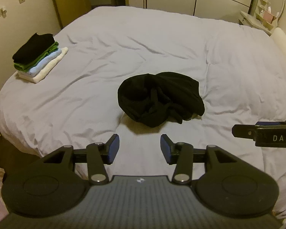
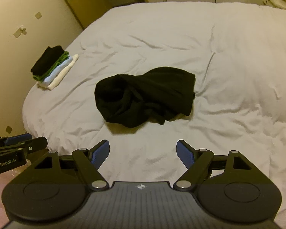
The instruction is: Fold clothes
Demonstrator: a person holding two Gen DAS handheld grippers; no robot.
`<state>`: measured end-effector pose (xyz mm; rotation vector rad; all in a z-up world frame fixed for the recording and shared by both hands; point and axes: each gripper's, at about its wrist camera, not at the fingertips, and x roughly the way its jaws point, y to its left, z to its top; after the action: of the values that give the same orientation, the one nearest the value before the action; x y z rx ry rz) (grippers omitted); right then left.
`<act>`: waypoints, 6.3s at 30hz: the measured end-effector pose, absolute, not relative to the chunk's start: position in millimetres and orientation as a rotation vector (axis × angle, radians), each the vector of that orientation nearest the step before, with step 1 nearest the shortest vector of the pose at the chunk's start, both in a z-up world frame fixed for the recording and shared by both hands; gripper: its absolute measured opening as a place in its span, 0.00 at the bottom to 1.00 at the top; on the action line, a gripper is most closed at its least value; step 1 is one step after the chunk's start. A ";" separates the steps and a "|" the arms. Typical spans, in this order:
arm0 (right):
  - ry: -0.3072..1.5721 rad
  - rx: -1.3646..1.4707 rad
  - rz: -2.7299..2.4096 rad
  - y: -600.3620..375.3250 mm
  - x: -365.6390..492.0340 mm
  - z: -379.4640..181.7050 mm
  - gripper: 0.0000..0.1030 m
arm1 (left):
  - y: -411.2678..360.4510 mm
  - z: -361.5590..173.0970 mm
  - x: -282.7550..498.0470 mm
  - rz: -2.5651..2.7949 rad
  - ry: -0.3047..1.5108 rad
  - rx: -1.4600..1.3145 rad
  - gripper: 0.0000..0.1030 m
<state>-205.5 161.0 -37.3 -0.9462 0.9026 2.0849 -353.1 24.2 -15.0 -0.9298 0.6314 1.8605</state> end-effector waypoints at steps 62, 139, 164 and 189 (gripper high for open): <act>1.012 -1.099 1.756 388.8 -384.0 -224.5 0.85 | 278.2 -211.6 -560.4 1.249 0.790 -1.109 0.18; 1.035 -1.067 1.055 283.6 41.6 -212.2 0.71 | 343.4 -271.1 -463.6 0.900 0.614 -1.338 0.50; 1.075 -0.780 1.310 358.8 65.8 -215.0 0.19 | 364.4 -242.9 -419.7 0.957 0.505 -1.246 0.04; 0.875 -0.709 1.384 307.9 28.8 -143.4 0.34 | 200.1 -150.7 -488.5 1.415 0.617 -1.024 0.41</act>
<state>28.8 307.9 -143.4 -0.7092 0.8746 1.3838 -488.5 200.1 -150.7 -1.0239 0.6167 1.4149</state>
